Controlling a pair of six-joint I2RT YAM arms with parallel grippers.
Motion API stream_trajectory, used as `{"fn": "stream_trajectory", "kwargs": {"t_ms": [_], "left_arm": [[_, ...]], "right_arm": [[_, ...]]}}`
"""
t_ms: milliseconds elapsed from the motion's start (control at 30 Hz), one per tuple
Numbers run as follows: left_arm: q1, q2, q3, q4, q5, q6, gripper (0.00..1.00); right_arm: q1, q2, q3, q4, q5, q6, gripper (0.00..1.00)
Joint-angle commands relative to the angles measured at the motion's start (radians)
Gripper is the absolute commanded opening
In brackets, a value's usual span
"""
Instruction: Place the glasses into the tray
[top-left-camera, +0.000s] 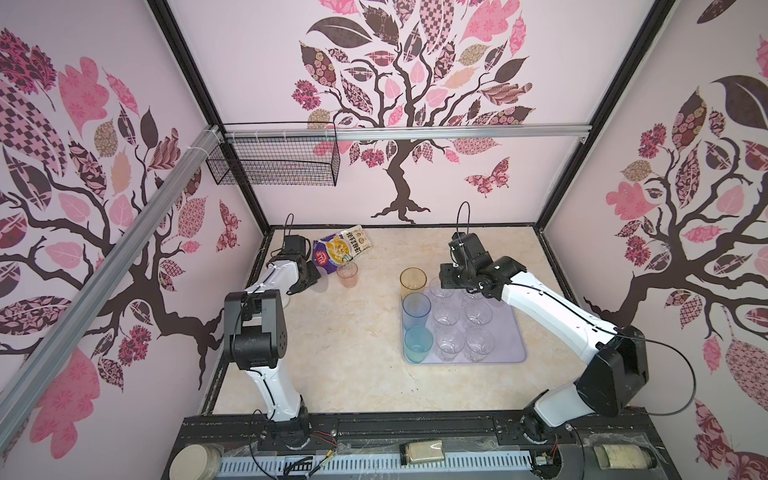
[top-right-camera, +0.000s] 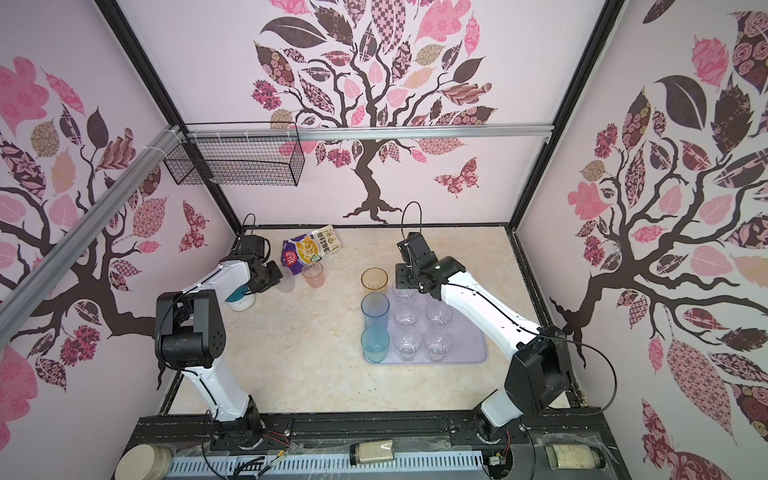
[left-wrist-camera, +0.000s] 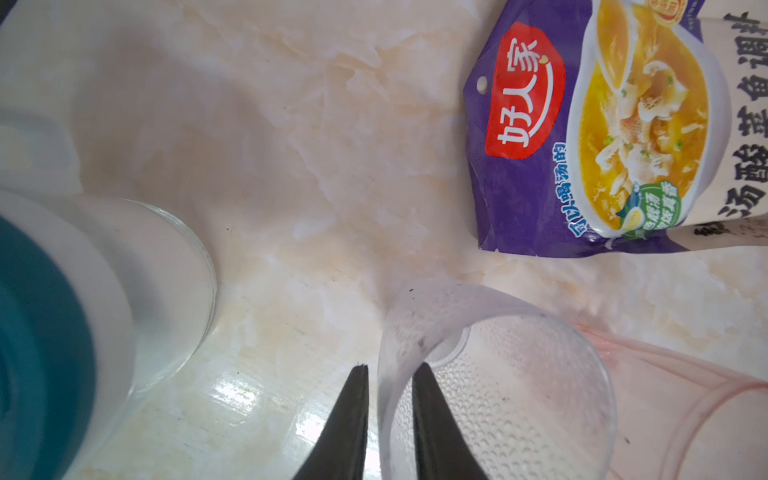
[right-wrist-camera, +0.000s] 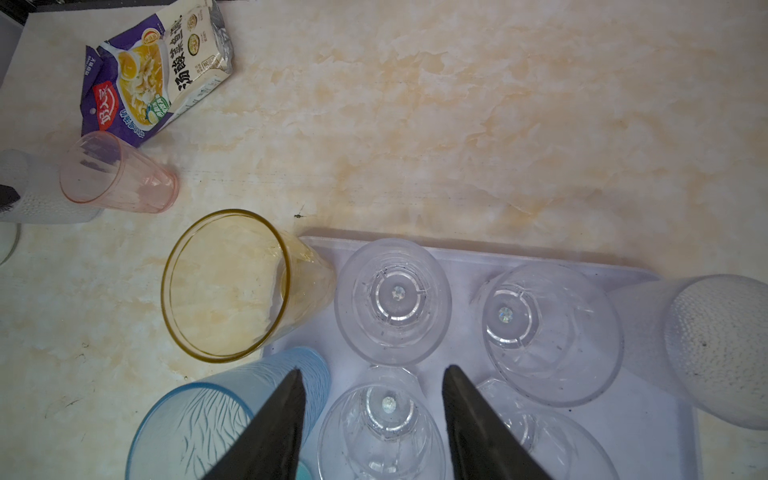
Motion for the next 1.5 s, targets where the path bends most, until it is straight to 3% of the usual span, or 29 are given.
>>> {"fn": "stream_trajectory", "kwargs": {"t_ms": [0,200,333,533,633,767,933,1067,1200,1467], "left_arm": [[-0.001,0.006,0.027,-0.003,-0.02,-0.001,0.19],[0.002,-0.081,-0.002,-0.046,-0.009,0.015,0.0],[0.003,-0.171,-0.036,-0.057,-0.011,0.012,0.0],[-0.013,-0.338,-0.033,-0.099,0.022,0.011,0.0],[-0.137,-0.401,0.032,-0.138,0.003,0.029,0.0],[-0.333,-0.401,0.148,-0.157,-0.046,0.037,0.0],[-0.62,-0.307,0.304,-0.137,-0.099,0.051,0.0],[-0.837,-0.167,0.434,-0.113,-0.104,0.064,0.0],[-0.897,-0.04,0.54,-0.117,-0.076,0.071,0.0],[-0.878,0.042,0.59,-0.161,-0.107,0.17,0.0]], "right_arm": [[-0.001,-0.041,-0.011,0.009,0.014,0.003,0.56],[0.0,-0.035,0.018,-0.021,0.021,0.004,0.56],[-0.007,-0.056,0.008,-0.01,0.01,0.028,0.57],[-0.085,-0.058,0.013,0.003,-0.153,0.098,0.57],[-0.168,-0.094,-0.025,0.014,-0.22,0.139,0.57],[-0.256,-0.168,-0.07,-0.004,-0.202,0.167,0.56],[-0.487,-0.29,-0.235,0.077,-0.379,0.297,0.53],[-0.613,-0.36,-0.304,0.088,-0.406,0.357,0.52],[-0.615,-0.379,-0.307,0.075,-0.402,0.376,0.54],[-0.614,-0.428,-0.334,0.011,-0.462,0.325,0.55]]}}
